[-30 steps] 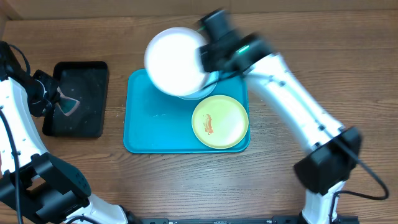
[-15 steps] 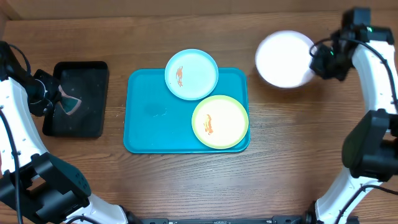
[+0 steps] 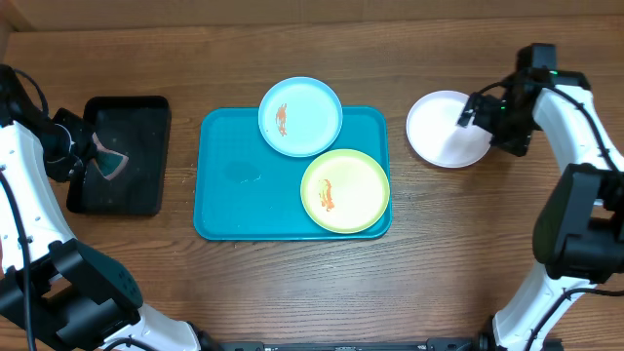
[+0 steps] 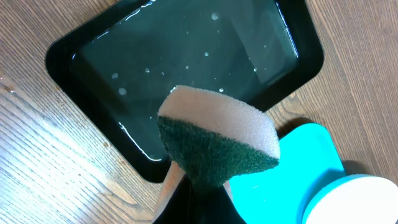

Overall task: Clean dirty plates on tray and stack at the side
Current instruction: 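Carry the white plate right and set it down beside the tray, then move the right gripper to the light-blue plate's rim and grasp it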

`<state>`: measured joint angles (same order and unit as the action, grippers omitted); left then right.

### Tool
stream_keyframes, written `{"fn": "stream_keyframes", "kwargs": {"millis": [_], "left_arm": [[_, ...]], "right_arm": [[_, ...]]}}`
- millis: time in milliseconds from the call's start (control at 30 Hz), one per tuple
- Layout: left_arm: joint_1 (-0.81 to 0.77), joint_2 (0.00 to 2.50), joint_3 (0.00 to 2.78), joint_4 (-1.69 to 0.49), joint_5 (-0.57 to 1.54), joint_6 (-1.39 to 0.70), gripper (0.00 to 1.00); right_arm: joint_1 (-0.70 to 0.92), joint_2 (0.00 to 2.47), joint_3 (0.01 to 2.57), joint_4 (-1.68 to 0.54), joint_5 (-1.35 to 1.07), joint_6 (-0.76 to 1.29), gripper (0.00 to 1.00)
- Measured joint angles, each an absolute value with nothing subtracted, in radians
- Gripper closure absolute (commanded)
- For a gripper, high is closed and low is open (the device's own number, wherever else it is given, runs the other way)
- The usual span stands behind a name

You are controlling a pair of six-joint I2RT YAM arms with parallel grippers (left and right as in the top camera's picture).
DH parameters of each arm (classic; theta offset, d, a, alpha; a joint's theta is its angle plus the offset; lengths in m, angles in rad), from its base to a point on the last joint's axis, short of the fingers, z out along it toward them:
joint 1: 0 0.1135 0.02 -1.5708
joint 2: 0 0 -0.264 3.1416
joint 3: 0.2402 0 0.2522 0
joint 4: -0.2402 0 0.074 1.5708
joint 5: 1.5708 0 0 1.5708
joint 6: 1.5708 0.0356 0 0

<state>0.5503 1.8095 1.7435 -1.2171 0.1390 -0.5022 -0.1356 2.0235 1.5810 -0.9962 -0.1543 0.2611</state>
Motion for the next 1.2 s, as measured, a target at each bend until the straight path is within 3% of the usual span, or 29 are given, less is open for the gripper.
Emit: {"fn": "stream_keyframes", "kwargs": {"millis": [167, 433, 633, 767, 967, 1200], "left_arm": [[0.55, 1.81, 1.744, -1.216, 0.139, -0.502, 0.96], [0.539, 1.81, 1.744, -1.209, 0.139, -0.502, 0.96], [0.496, 1.81, 1.744, -1.2, 0.139, -0.502, 0.96], [0.471, 1.81, 1.744, -1.188, 0.139, -0.501, 0.96], [0.451, 1.81, 1.744, -1.186, 0.139, -0.495, 0.96], [0.445, 1.81, 1.744, -1.182, 0.139, -0.494, 0.96]], "right_arm": [[-0.046, 2.024, 1.587, -0.965, -0.224, 0.262, 0.02], [0.176, 2.024, 1.599, -0.714, -0.281, 0.295, 0.09], [0.344, 2.033, 1.604, -0.556, -0.137, 0.313, 0.12], [0.432, 2.083, 1.609, -0.486, -0.021, 0.315, 0.2], [0.465, 2.156, 1.609, -0.464, 0.042, 0.356, 0.25], [0.464, 2.19, 1.609, -0.418, 0.05, 0.383, 0.44]]}}
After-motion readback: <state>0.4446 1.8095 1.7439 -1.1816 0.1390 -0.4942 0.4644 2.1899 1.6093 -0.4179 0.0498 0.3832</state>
